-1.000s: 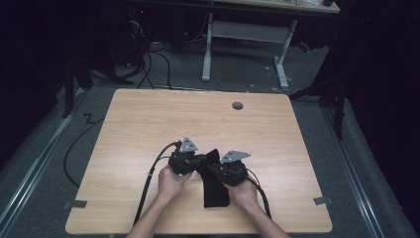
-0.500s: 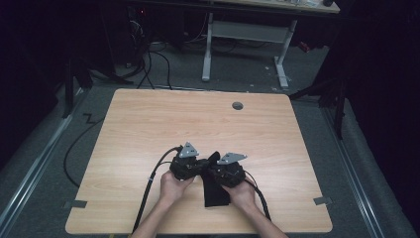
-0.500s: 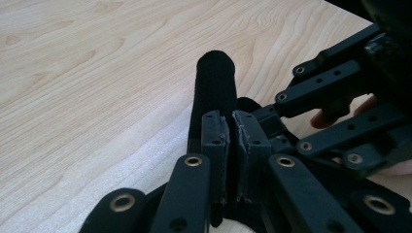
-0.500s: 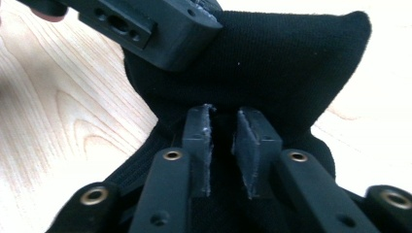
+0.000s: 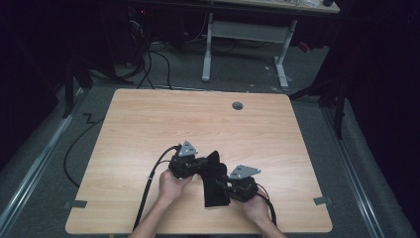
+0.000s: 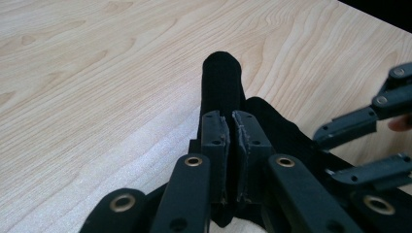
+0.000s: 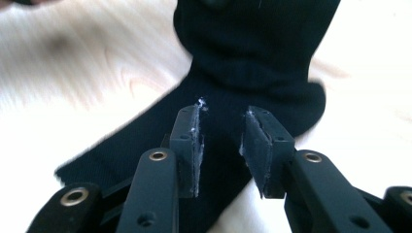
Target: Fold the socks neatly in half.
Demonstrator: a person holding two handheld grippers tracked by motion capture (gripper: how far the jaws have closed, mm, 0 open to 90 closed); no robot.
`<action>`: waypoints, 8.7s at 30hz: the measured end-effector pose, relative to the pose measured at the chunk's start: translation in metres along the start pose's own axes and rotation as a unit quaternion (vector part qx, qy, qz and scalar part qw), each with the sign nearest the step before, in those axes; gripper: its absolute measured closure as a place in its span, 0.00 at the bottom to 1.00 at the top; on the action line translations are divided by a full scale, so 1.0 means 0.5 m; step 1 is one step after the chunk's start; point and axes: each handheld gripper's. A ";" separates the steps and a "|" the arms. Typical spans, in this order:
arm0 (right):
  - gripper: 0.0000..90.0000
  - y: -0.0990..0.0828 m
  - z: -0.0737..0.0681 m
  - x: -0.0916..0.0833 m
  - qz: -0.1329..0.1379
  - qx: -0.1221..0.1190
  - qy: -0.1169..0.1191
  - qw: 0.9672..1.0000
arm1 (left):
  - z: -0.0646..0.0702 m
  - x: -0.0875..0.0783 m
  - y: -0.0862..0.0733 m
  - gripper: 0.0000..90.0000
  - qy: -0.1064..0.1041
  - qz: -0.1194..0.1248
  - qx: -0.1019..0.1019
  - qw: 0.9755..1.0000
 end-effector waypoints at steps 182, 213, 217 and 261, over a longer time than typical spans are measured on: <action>0.81 0.113 0.065 0.022 0.036 0.039 -0.042 0.998 | 0.002 -0.027 -0.039 0.56 0.095 -0.008 -0.065 0.993; 0.73 0.048 0.031 0.051 -0.001 0.024 -0.023 0.999 | 0.013 0.008 -0.079 0.63 0.050 -0.018 -0.075 0.996; 0.71 0.045 0.037 0.049 -0.005 0.026 -0.039 0.999 | 0.008 0.018 -0.065 0.63 0.057 -0.020 -0.063 0.996; 0.69 0.077 0.089 0.059 -0.003 0.076 -0.074 0.994 | 0.028 0.056 -0.047 0.65 0.036 -0.041 -0.069 0.996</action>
Point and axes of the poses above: each handheld gripper's, and its own axes: x roughly forward along the jaws, y roughly out of its top, z roughly to its right, and after that the axes turned 6 degrees about -z, right-handed
